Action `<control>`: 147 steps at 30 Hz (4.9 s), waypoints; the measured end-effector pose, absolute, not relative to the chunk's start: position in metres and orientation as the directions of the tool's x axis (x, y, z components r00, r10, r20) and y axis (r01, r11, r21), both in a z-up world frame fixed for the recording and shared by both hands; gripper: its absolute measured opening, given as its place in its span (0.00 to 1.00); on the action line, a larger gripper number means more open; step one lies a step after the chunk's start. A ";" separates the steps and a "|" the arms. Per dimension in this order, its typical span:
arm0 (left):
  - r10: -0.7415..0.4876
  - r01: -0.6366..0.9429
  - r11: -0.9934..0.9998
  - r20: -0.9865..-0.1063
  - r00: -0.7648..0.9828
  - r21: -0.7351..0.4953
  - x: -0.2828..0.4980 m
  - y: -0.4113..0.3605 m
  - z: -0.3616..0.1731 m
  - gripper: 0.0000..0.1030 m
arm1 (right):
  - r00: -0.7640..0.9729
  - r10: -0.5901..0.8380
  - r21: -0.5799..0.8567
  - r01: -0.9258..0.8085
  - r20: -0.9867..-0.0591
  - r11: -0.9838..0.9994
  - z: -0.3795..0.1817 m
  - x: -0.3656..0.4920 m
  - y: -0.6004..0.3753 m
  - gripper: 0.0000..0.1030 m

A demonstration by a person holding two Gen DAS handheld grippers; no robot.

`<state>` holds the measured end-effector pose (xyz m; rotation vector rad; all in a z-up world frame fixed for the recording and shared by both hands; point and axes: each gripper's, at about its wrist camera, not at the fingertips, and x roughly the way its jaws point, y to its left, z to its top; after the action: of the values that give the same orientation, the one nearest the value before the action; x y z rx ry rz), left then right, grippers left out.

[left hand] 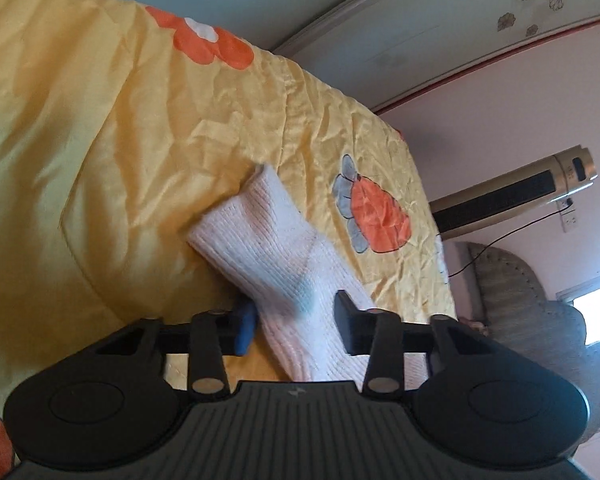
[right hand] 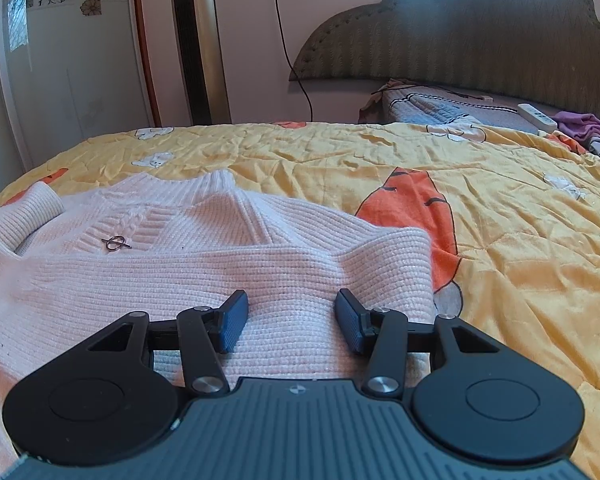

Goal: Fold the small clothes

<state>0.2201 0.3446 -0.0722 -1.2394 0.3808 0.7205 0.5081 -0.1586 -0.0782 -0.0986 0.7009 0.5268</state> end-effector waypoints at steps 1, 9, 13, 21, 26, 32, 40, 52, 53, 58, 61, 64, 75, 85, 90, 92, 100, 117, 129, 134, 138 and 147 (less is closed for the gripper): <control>0.293 -0.699 0.156 -0.643 0.708 -0.698 0.224 0.347 -0.074 0.15 | 0.640 0.429 0.088 -0.493 -0.638 0.865 -0.078 0.508 -0.159 0.52; 0.378 -0.641 0.369 -0.521 0.765 -0.674 0.241 0.313 -0.027 0.08 | 0.634 0.439 0.110 -0.489 -0.636 0.866 -0.078 0.508 -0.161 0.53; 0.332 -0.485 0.601 -0.354 0.874 -0.635 0.268 0.251 0.014 0.08 | 0.631 0.445 0.122 -0.487 -0.635 0.865 -0.077 0.509 -0.162 0.54; -0.020 -0.176 0.798 -0.317 0.948 -0.576 0.338 0.116 -0.012 0.08 | 0.630 0.446 0.126 -0.486 -0.636 0.865 -0.077 0.509 -0.163 0.54; -0.105 -0.171 0.827 -0.446 0.889 -0.536 0.359 0.083 -0.058 0.08 | 0.629 0.444 0.125 -0.485 -0.638 0.866 -0.076 0.508 -0.163 0.54; -0.127 -0.167 0.781 -0.415 0.901 -0.602 0.352 0.096 -0.081 0.07 | 0.626 0.447 0.131 -0.484 -0.638 0.865 -0.075 0.507 -0.164 0.55; -0.195 -0.050 0.833 -0.377 0.905 -0.551 0.344 0.076 -0.072 0.09 | 0.467 0.551 0.449 -0.318 -0.692 0.835 -0.033 0.507 -0.151 0.88; -0.288 0.090 0.851 -0.317 0.904 -0.517 0.322 0.064 -0.057 0.75 | 0.136 0.809 0.817 0.001 -0.572 0.577 -0.071 0.515 -0.135 0.54; -0.269 0.078 0.856 -0.312 0.911 -0.511 0.315 0.065 -0.053 0.75 | 0.117 0.799 0.804 -0.003 -0.590 0.595 -0.072 0.516 -0.131 0.52; -0.107 -0.087 0.770 -0.263 0.959 -0.632 0.278 0.105 -0.048 0.76 | 0.099 0.782 0.781 -0.057 -0.615 0.621 -0.071 0.503 -0.127 0.40; -0.028 -0.196 0.603 -0.266 0.964 -0.774 0.278 0.149 -0.051 0.76 | 0.110 0.756 0.751 -0.087 -0.646 0.654 -0.072 0.501 -0.124 0.12; 0.015 -0.262 0.444 -0.285 0.958 -0.857 0.287 0.183 -0.056 0.76 | 0.129 0.747 0.732 -0.152 -0.652 0.665 -0.070 0.493 -0.116 0.11; 0.017 -0.331 0.183 -0.333 0.943 -0.926 0.289 0.209 -0.069 0.76 | 0.252 0.858 0.819 -0.269 -0.448 0.507 0.023 0.507 -0.125 0.11; -0.004 -0.390 0.148 -0.395 0.919 -0.909 0.297 0.209 -0.077 0.76 | 0.399 0.826 0.837 -0.212 -0.397 0.505 0.046 0.531 -0.203 0.11; -0.028 -0.400 0.142 -0.407 0.913 -0.906 0.296 0.207 -0.074 0.76 | 0.431 0.779 0.829 -0.112 -0.456 0.548 0.011 0.535 -0.237 0.11; -0.029 -0.413 0.162 -0.422 0.906 -0.896 0.297 0.207 -0.076 0.76 | 0.428 0.770 0.824 -0.094 -0.474 0.559 -0.002 0.534 -0.239 0.11; 0.044 -0.564 0.164 -0.565 0.824 -0.809 0.313 0.224 -0.084 0.15 | 0.432 0.801 0.853 -0.120 -0.415 0.507 -0.005 0.530 -0.238 0.11; 0.072 -0.542 0.348 -0.554 0.829 -0.765 0.313 0.217 -0.085 0.11 | 0.467 0.688 0.791 0.041 -0.555 0.610 -0.077 0.510 -0.267 0.09; 0.085 -0.523 0.396 -0.537 0.839 -0.755 0.308 0.214 -0.080 0.11 | 0.440 0.642 0.682 -0.086 -0.628 0.726 -0.057 0.499 -0.255 0.10; 0.108 -0.515 0.488 -0.537 0.836 -0.705 0.309 0.210 -0.081 0.10 | 0.503 0.625 0.654 -0.146 -0.598 0.743 -0.043 0.493 -0.258 0.08; 0.080 -0.496 0.486 -0.528 0.845 -0.720 0.308 0.213 -0.082 0.11 | 0.482 0.610 0.655 -0.095 -0.628 0.749 -0.065 0.495 -0.261 0.07; 0.057 -0.501 0.672 -0.636 0.769 -0.546 0.240 0.194 -0.053 0.16 | 0.589 0.541 0.556 -0.179 -0.601 0.812 -0.019 0.431 -0.279 0.43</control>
<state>0.2399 0.1940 -0.0528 -0.7788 0.6261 0.3385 0.4310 -0.2789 -0.0190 0.4713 0.8445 0.4377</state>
